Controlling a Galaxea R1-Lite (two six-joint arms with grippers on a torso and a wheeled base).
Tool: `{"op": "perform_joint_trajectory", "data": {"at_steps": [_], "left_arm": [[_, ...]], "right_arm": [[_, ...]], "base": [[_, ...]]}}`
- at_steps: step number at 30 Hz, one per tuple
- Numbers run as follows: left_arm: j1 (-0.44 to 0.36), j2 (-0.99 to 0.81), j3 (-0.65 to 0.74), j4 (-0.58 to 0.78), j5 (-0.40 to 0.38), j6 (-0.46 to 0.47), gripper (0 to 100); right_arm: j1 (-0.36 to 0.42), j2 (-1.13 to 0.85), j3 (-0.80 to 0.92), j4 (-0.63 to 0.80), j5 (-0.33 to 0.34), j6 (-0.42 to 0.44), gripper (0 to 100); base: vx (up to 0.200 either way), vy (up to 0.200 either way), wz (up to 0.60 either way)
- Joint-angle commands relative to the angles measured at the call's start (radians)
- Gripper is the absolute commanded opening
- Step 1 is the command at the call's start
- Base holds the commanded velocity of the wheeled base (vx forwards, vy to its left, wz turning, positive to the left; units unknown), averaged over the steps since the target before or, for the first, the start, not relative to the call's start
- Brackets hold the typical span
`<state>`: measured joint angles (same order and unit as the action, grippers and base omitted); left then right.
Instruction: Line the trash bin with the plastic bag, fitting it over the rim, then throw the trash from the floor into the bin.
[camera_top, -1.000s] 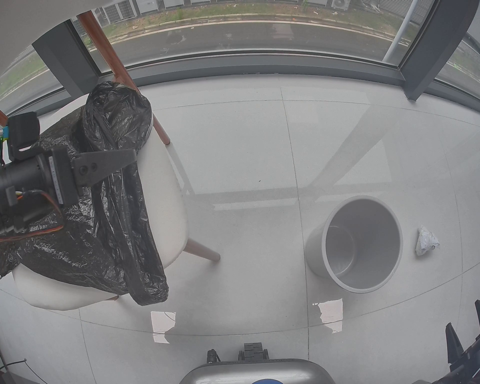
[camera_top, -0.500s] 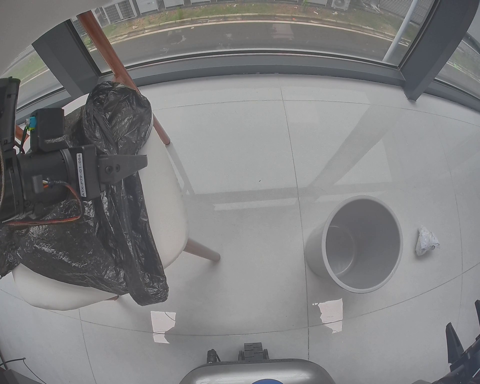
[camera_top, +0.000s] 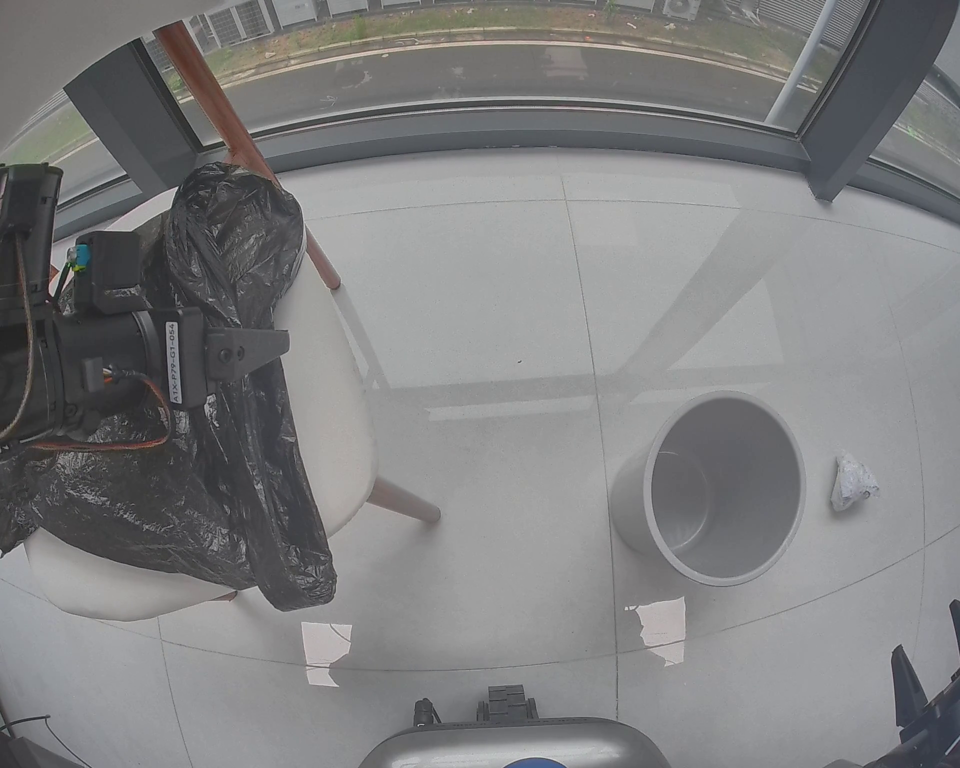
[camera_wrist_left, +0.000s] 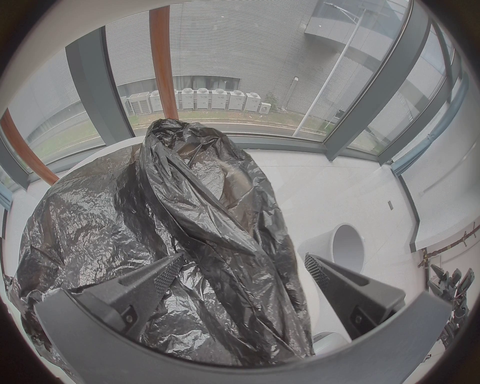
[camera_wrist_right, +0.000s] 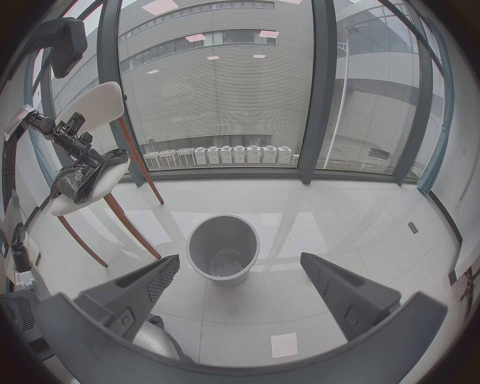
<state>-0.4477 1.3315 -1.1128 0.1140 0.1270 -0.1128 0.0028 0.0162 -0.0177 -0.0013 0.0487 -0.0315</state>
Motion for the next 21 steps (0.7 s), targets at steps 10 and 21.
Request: {"op": "perform_joint_trajectory", "data": {"at_steps": [10, 21], "left_arm": [[0.001, 0.057, -0.038, -0.007, 0.022, 0.008, 0], [-0.002, 0.052, -0.024, -0.004, 0.014, 0.001, 0]], "right_arm": [[0.0, -0.015, 0.018, 0.0, 0.0, -0.001, 100], [0.0, -0.015, 0.018, 0.0, 0.0, -0.001, 100]], "base": [[0.0, 0.0, 0.0], [0.0, 0.0, 0.0]]}}
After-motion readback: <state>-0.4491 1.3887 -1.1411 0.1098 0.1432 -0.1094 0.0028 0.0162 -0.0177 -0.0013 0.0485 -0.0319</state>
